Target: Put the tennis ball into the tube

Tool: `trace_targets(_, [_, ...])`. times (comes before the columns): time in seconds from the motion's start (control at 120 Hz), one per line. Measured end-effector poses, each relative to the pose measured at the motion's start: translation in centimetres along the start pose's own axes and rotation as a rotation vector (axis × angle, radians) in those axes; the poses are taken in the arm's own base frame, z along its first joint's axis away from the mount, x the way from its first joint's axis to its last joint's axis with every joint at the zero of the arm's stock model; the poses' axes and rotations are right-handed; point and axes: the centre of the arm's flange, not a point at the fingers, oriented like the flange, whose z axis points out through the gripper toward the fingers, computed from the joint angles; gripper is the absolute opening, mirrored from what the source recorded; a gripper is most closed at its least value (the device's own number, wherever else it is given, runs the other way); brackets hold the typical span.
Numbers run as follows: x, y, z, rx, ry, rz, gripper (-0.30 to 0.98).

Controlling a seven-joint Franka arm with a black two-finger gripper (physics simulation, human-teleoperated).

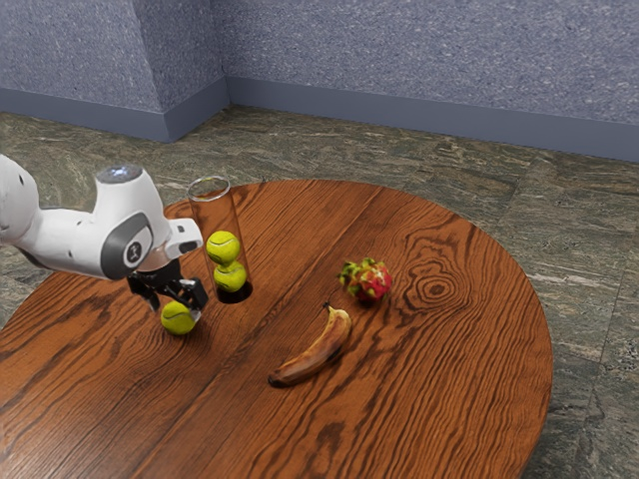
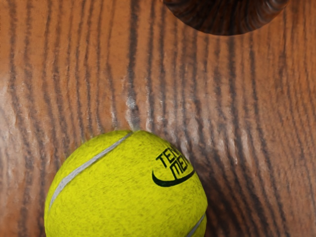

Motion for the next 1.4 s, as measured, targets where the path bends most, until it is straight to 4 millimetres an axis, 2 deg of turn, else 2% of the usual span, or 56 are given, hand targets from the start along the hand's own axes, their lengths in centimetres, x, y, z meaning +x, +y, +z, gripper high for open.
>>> trace_targets(0.175, [0.4, -1.2, 1.6, 0.012, -0.002, -0.024, 0.69])
trace_targets(0.333, [0.7, -1.4, 2.6, 0.016, -0.006, -0.03, 0.67])
trace_targets(0.575, [0.7, -1.3, 3.5, 0.017, -0.008, -0.032, 0.45])
trace_targets(0.75, [0.8, -1.3, 3.4, 0.021, 0.0, -0.034, 0.38])
trace_targets(0.833, [0.9, -1.2, 2.5, 0.021, 0.013, -0.035, 0.34])
trace_targets(0.883, [1.0, -1.1, 1.1, 0.019, 0.027, -0.036, 0.32])
trace_targets(0.933, [1.1, -0.9, -1.9, 0.014, 0.056, -0.035, 0.29])
trace_targets(1.083, [1.0, 1.4, -15.0, -0.008, 0.149, -0.006, 0.28])
trace_targets(1.142, [2.1, 2.3, -20.0, -0.008, 0.169, 0.005, 0.28])
trace_targets(1.192, [3.5, 2.7, -23.1, -0.004, 0.168, 0.012, 0.29])
trace_targets(1.233, [5.1, 3.1, -24.8, 0.004, 0.156, 0.019, 0.29])
trace_targets(1.283, [6.7, 3.5, -25.7, 0.013, 0.131, 0.027, 0.29])
trace_targets(1.342, [8.4, 4.0, -25.8, 0.02, 0.099, 0.036, 0.29])
trace_targets(1.4, [9.7, 4.0, -25.2, 0.028, 0.063, 0.038, 0.3])
